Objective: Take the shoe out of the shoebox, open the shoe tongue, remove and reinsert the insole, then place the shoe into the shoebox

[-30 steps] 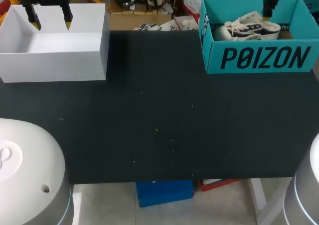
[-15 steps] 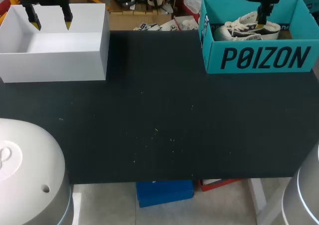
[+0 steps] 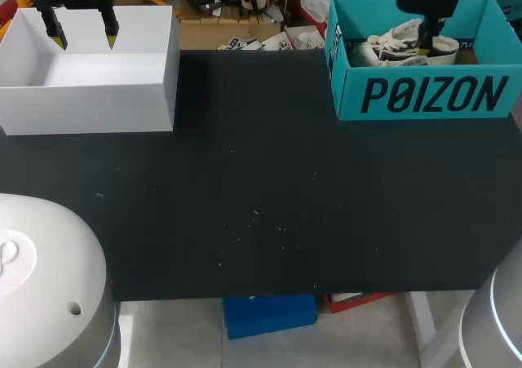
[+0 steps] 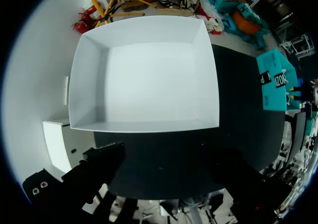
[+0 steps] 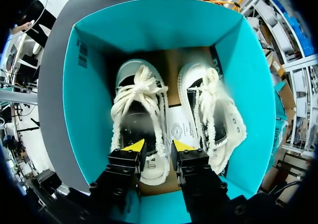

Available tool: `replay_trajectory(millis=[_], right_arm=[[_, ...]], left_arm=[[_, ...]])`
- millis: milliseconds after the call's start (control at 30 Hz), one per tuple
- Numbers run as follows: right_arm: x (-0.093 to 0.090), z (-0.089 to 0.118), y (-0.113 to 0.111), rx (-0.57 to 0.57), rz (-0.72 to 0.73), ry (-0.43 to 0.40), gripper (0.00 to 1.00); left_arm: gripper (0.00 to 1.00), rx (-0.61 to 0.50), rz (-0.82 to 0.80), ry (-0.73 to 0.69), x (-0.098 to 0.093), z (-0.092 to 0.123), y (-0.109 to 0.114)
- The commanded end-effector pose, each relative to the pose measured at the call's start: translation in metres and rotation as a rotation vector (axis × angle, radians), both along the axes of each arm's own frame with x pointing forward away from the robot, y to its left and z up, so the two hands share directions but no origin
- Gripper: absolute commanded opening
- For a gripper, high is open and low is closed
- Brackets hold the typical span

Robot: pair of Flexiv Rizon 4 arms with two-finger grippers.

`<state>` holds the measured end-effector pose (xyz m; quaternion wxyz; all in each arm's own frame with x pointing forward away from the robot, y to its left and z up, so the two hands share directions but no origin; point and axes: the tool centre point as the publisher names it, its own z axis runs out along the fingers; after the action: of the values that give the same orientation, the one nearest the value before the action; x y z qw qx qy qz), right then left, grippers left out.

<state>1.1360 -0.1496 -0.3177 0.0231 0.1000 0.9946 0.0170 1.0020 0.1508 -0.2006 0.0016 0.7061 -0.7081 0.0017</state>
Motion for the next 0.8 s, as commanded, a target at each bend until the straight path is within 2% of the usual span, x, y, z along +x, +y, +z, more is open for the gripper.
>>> replay_trajectory(millis=[33,367,800], right_arm=[[0.009,-0.009,0.002,0.009,0.006,0.022,0.29],[0.004,-0.02,0.004,0.025,0.017,0.041,0.3],[0.007,-0.055,0.004,0.046,0.017,0.049,0.28]], left_arm=[[1.0,0.003,0.002,0.002,-0.001,0.001,-0.001],[1.0,0.003,0.002,0.002,-0.001,0.001,-0.001],[1.0,0.003,0.002,0.002,-0.001,0.001,-0.001]])
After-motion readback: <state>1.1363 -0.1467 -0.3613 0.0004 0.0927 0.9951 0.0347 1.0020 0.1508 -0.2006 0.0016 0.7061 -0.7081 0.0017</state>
